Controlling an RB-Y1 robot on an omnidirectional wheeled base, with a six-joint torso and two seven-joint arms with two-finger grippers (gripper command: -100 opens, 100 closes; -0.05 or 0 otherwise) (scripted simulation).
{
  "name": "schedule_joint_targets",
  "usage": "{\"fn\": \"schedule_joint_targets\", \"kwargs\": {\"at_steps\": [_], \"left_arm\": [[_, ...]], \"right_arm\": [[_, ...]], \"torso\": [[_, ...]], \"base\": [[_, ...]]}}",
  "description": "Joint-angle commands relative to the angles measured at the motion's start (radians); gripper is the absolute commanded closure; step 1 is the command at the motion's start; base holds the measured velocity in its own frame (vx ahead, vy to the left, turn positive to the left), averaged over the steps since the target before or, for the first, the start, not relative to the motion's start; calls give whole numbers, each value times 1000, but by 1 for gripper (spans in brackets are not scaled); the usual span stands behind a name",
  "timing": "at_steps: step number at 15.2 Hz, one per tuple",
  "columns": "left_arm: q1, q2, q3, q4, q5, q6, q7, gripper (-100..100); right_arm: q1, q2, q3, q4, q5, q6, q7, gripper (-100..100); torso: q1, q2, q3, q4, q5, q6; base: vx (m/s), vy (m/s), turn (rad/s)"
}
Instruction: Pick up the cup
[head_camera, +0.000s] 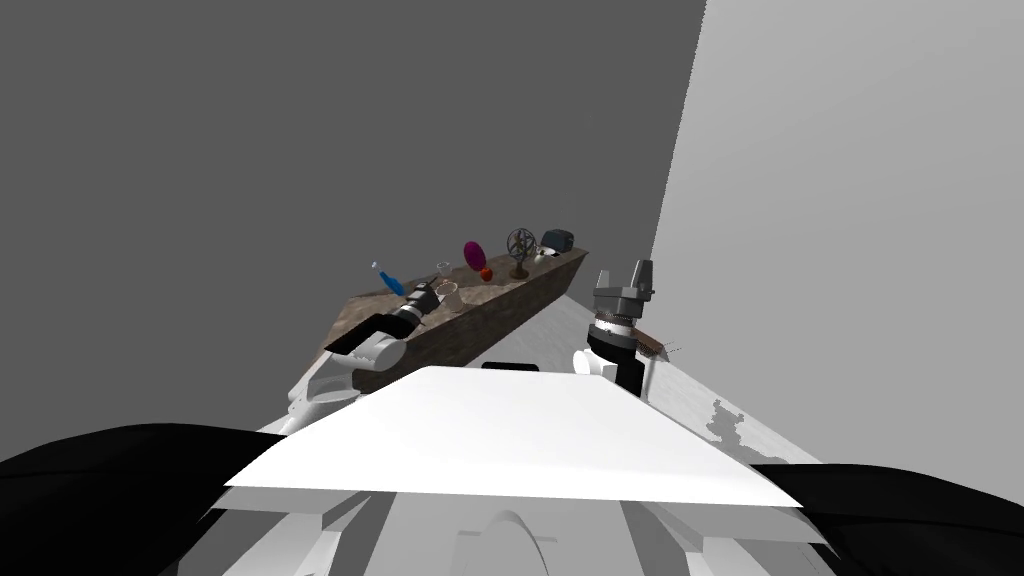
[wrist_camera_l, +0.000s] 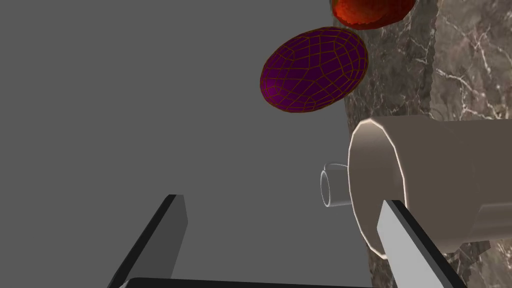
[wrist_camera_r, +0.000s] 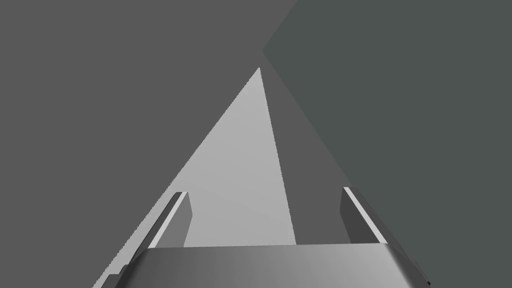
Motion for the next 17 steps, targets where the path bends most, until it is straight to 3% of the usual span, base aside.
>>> {"fn": "schedule_joint_targets", "kwargs": {"at_steps": [1, 2, 5, 6, 8, 9, 12, 13, 16, 17], "left_arm": [[0, 6, 3, 1, 7, 34, 2, -100], [2, 38, 24, -1, 44, 68, 13, -100], [2, 38, 24, -1, 44, 109, 13, -100], [3, 70, 45, -4, 81, 146, 24, -100], [3, 70, 45, -4, 81, 184, 24, -100], [4, 101, 65, -6, 119, 210, 35, -100], [4, 101, 65, -6, 119, 260, 35, -100], [5, 132, 86, -9, 156, 286, 46, -100], [5, 132, 86, -9, 156, 336, 46, -100], [6, 163, 107, -11, 194, 368, 57, -100]], "right_arm": [[0, 0, 0, 0, 0, 0, 0, 0], [0, 0, 0, 0, 0, 0, 0, 0], [0, 0, 0, 0, 0, 0, 0, 0], [0, 0, 0, 0, 0, 0, 0, 0], [0, 0, 0, 0, 0, 0, 0, 0], [0, 0, 0, 0, 0, 0, 0, 0], [0, 0, 0, 0, 0, 0, 0, 0], [0, 0, 0, 0, 0, 0, 0, 0], [0, 0, 0, 0, 0, 0, 0, 0], [0, 0, 0, 0, 0, 0, 0, 0]], "torso": [[0, 0, 0, 0, 0, 0], [0, 0, 0, 0, 0, 0], [0, 0, 0, 0, 0, 0], [0, 1, 0, 0, 0, 0], [0, 0, 0, 0, 0, 0], [0, 1, 0, 0, 0, 0], [0, 0, 0, 0, 0, 0], [0, 0, 0, 0, 0, 0], [0, 0, 0, 0, 0, 0], [0, 1, 0, 0, 0, 0]], "base": [[16, 8, 1], [23, 7, -57], [23, 10, -42], [22, 9, -51], [25, 10, -66], [32, 12, -70], [29, 12, -38], [27, 5, -68], [24, 9, -38], [26, 7, -72]]}}
